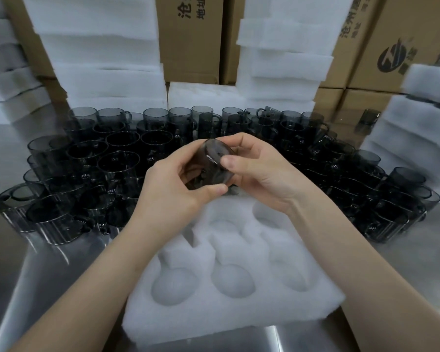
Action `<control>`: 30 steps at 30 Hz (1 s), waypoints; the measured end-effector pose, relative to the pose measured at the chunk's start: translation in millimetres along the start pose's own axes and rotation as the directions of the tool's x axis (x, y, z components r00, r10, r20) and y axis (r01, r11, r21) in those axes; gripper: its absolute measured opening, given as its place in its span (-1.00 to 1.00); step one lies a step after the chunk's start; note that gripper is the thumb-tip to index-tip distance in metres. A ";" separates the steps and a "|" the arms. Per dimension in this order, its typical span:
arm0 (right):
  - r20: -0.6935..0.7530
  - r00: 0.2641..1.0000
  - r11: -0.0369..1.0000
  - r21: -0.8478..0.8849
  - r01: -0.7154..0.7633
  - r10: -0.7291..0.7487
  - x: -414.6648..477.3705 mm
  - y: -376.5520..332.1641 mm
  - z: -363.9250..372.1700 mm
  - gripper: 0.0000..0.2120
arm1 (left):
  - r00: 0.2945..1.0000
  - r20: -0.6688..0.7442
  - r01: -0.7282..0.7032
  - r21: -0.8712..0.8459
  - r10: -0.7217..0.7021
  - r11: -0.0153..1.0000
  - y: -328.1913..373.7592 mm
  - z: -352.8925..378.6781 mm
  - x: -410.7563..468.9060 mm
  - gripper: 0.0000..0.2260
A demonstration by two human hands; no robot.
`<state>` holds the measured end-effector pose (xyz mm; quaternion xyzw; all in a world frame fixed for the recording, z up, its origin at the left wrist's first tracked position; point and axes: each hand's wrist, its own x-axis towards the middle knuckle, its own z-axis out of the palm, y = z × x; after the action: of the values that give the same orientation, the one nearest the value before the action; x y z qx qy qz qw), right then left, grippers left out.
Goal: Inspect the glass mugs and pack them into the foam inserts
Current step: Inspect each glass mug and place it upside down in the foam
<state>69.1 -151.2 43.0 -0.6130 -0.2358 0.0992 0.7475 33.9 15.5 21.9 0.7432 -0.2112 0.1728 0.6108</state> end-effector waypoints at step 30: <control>0.034 0.999 0.998 0.060 -0.002 0.000 -4.5 0.4 10.4 -0.96 | 0.927 -0.285 0.178 -0.235 -0.242 0.956 9.4 -3.3 3.9 -0.78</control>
<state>60.4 -144.1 43.1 -0.5884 -0.2451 0.1171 0.7615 32.3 16.8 32.4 0.6585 -0.0480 0.1979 0.7245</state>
